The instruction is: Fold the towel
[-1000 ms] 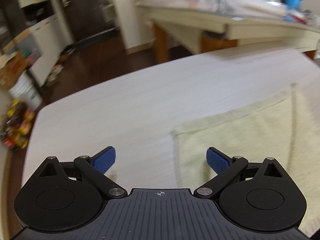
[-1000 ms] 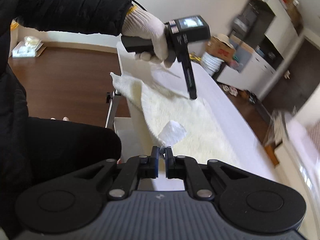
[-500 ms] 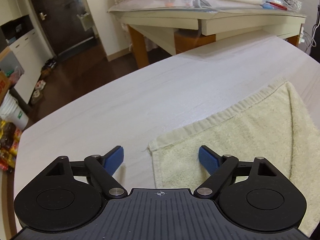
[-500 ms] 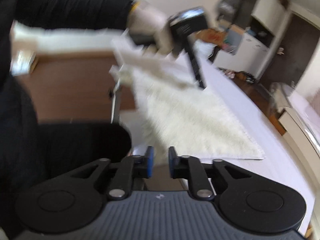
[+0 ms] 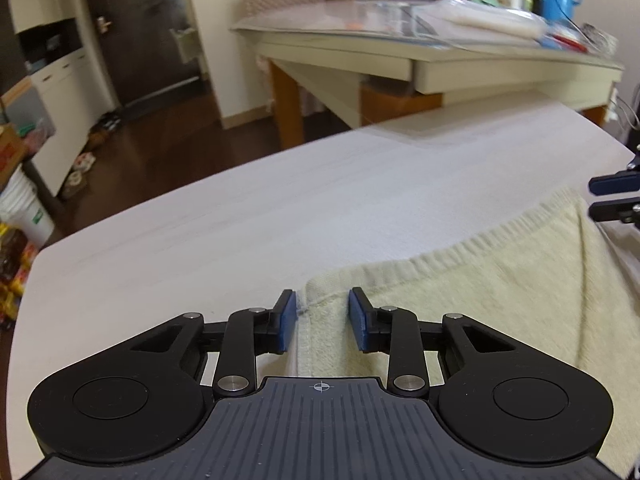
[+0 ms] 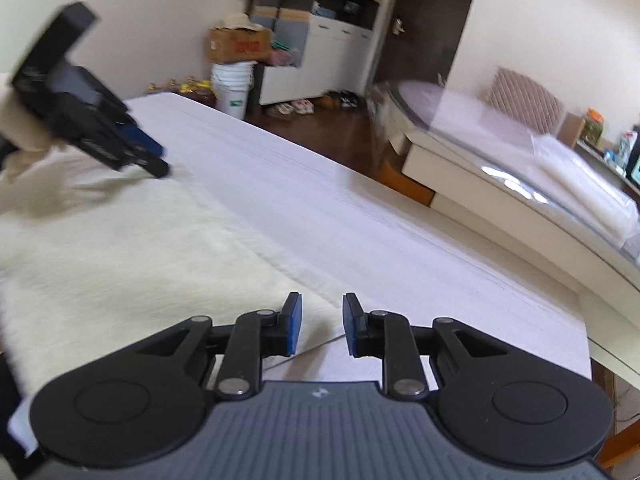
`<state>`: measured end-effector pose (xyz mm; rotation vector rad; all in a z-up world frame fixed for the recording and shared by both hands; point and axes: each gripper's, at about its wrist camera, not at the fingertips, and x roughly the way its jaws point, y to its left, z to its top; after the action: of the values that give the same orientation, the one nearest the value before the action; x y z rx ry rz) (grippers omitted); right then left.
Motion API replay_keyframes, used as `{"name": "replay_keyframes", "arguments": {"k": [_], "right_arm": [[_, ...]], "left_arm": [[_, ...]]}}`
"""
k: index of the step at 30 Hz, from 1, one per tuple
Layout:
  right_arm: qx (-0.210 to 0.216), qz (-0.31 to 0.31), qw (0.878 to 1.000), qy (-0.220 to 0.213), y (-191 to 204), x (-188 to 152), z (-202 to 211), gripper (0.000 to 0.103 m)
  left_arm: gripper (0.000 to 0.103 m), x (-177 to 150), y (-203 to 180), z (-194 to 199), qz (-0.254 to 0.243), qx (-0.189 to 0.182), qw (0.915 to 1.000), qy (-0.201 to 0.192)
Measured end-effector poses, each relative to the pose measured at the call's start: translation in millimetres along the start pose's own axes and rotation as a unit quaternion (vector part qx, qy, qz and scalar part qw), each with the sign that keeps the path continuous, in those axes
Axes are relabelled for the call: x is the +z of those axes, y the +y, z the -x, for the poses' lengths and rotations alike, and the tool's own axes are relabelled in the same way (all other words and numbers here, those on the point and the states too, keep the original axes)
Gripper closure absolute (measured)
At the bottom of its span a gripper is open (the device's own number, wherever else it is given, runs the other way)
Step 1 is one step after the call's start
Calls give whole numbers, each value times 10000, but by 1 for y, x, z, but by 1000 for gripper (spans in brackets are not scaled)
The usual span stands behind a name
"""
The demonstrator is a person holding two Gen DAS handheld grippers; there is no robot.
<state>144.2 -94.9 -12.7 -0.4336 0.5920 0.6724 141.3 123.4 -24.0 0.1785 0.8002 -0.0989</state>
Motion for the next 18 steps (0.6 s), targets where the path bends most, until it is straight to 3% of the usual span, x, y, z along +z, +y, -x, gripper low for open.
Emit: {"name": "replay_keyframes", "arguments": {"k": [7,9,18], "right_arm": [[86,198,9997,125,-7,-1,-16,77],[56,309,9995,99,-6,-3,-17,72],[141,819,9965,-25,9,3,-28,73]], "left_arm": [[70,10,13,-13,109,335,9994,-37],[70,12,18,-16,193,469,9987,-38],[69,12,32,-22,366,1038,9939,19]]}}
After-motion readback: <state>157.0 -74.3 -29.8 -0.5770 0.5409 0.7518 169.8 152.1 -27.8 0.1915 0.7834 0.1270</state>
